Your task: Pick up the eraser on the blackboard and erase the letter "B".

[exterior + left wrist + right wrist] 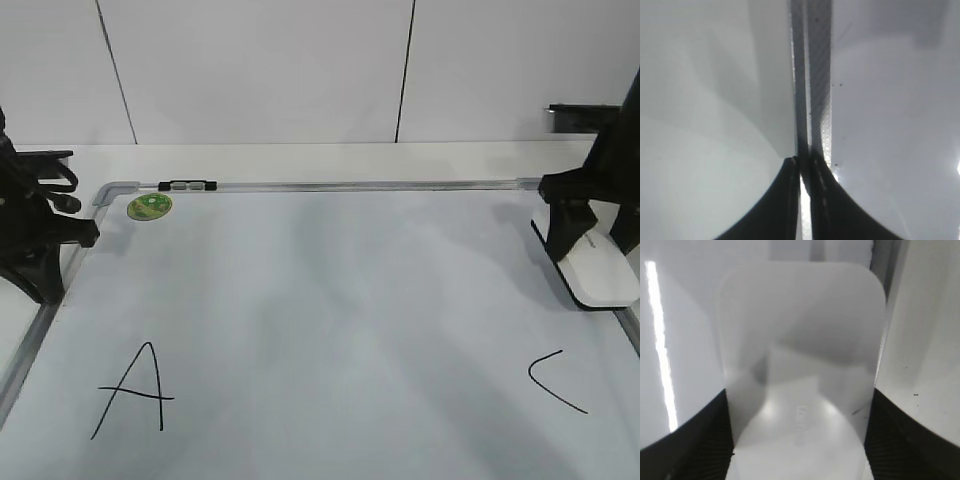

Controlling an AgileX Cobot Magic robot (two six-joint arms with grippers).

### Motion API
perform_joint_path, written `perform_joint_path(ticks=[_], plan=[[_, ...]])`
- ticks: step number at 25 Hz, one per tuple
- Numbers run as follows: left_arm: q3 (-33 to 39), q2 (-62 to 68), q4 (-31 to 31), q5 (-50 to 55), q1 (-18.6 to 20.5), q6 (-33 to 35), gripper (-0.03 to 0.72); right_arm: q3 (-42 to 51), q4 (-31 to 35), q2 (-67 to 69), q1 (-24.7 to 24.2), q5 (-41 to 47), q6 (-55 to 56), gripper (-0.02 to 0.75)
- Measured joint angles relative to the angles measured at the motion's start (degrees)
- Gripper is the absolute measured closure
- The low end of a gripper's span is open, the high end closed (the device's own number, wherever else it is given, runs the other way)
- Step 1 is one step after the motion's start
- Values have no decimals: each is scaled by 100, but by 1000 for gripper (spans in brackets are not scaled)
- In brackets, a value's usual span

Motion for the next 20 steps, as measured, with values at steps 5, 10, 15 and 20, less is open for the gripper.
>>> perform_joint_path(ticks=[5,10,15,20], plan=[[0,0,0,0,0,0,671,0,0,189,0,0,-12,201],[0,0,0,10,0,0,671,0,0,226,0,-12,-12,201],[0,0,0,10,0,0,671,0,0,235,0,-26,-12,201],[0,0,0,10,0,0,671,0,-11,235,0,-34,-12,201]])
